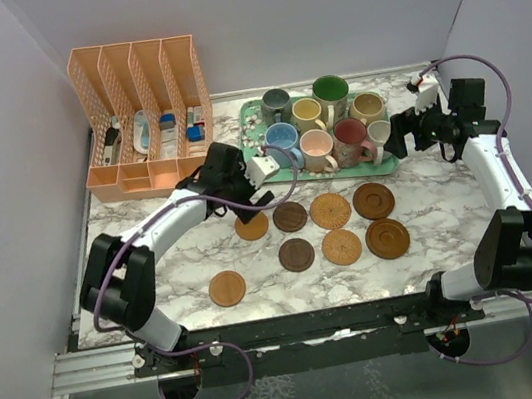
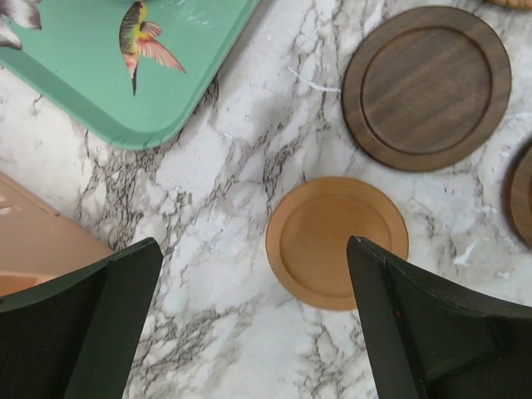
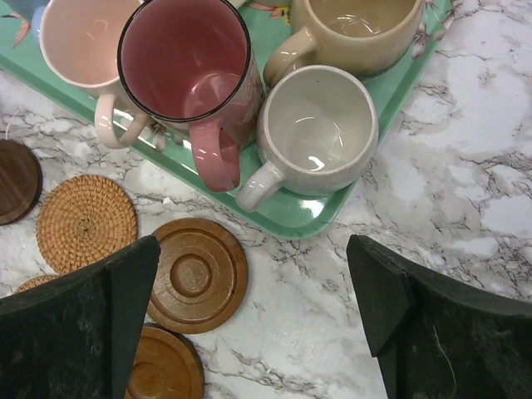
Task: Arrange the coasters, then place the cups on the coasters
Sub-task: Move the coaster to the center of the board.
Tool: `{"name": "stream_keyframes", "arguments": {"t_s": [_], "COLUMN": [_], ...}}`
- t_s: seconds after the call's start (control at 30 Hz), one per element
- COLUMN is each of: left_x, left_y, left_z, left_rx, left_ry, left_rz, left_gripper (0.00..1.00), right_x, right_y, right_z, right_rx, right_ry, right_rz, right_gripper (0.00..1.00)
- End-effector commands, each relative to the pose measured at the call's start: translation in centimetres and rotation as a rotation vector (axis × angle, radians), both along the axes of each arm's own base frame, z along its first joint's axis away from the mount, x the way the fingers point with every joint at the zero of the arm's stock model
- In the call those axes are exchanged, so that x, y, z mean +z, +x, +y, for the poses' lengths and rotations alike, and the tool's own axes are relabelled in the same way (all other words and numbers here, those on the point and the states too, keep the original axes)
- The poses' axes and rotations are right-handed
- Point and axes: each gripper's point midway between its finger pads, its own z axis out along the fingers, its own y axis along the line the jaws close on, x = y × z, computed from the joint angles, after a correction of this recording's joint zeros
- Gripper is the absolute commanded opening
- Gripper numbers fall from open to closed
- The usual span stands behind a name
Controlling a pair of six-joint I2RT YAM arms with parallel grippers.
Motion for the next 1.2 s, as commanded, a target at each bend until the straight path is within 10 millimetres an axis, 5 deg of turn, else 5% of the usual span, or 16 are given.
{"name": "stream_keyframes", "arguments": {"t_s": [0.0, 0.33, 0.63, 1.17], "left_x": [0.7, -0.3, -3.2, -6.5], "left_y": [-3.6, -12.1, -16.3, -14.9], "left_z": [1.4, 6.5, 7.8, 6.1], "left_rx": [-0.079, -0.208, -0.235, -0.208], "left_ry": [0.023, 0.145, 0.14, 0.181], "left_rz": [0.026, 0.125, 0.226, 0.144], "left_gripper": [0.98, 0.99, 0.98, 0.93], "right_x": [0.3, 0.9, 1.1, 1.0], "right_y": [0.1, -0.1, -0.2, -0.2], "right_z": [0.0, 0.2, 0.2, 0.1], "right_rx": [0.005, 0.011, 0.015, 0.013], "right_ry": [-0.014, -0.011, -0.009, -0.019], "right_rz": [0.002, -0.014, -0.019, -0.017], "right_gripper": [0.97, 0.97, 0.97, 0.97]}}
